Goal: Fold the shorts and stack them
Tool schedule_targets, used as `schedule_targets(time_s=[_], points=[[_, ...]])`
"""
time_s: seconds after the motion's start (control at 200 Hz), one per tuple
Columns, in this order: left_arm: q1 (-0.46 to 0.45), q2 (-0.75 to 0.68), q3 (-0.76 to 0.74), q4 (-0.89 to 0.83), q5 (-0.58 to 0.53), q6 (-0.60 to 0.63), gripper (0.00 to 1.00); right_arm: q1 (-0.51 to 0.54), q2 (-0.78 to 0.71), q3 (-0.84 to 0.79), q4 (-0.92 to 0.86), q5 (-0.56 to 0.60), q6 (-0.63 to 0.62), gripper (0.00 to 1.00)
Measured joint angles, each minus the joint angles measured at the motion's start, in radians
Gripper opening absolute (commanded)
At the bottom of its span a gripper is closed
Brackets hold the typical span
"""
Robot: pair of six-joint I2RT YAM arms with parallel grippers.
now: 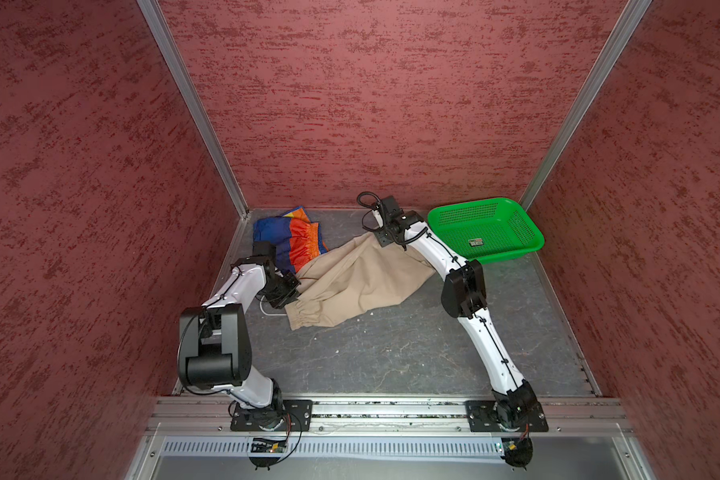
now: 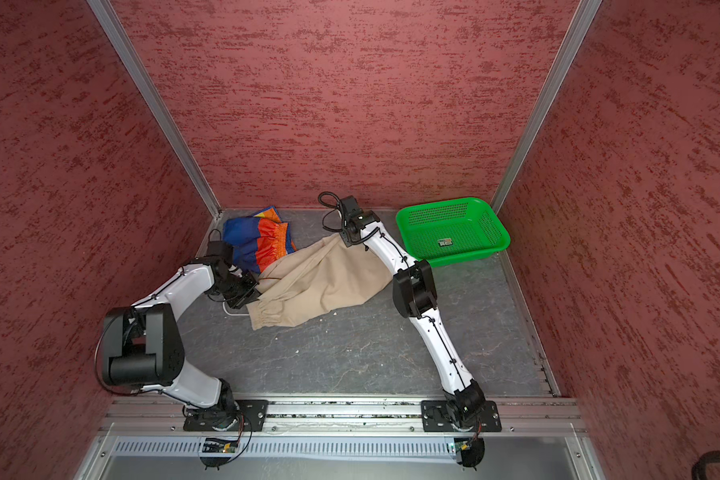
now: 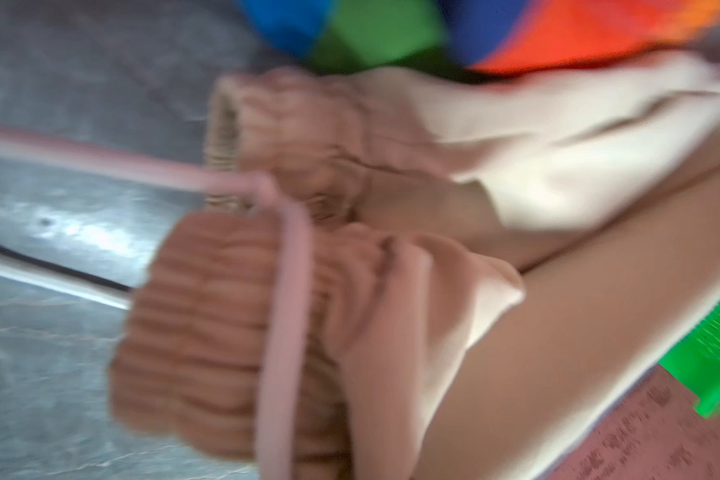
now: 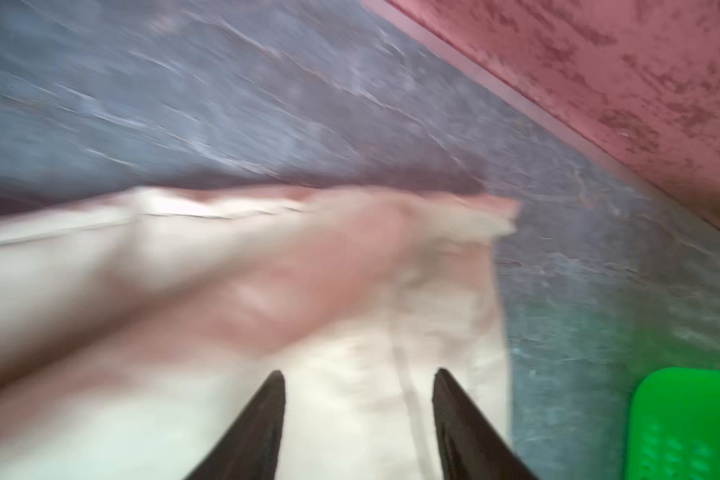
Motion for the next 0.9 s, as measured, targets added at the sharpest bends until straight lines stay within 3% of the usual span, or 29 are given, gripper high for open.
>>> schedule_targets(time_s=[0.245, 0.411, 0.626, 0.902], points=[[0.008, 0.029, -0.001, 0.004, -0.010, 0.002, 0.10, -0.063, -0.080, -0.206, 0.103, 0.014, 0.011, 0.73], [0.008, 0.029, 0.014, 0.000, -0.026, 0.008, 0.14, -0.078, -0.210, -0.338, 0.192, -0.152, 0.020, 0.74], [0.008, 0.045, 0.058, -0.008, -0.029, 0.016, 0.15, -0.083, -0.181, -0.278, 0.258, -0.344, 0.045, 0.73], [0.008, 0.087, 0.076, -0.015, -0.029, 0.019, 0.16, -0.100, -0.048, -0.249, 0.283, -0.488, 0.100, 0.74]])
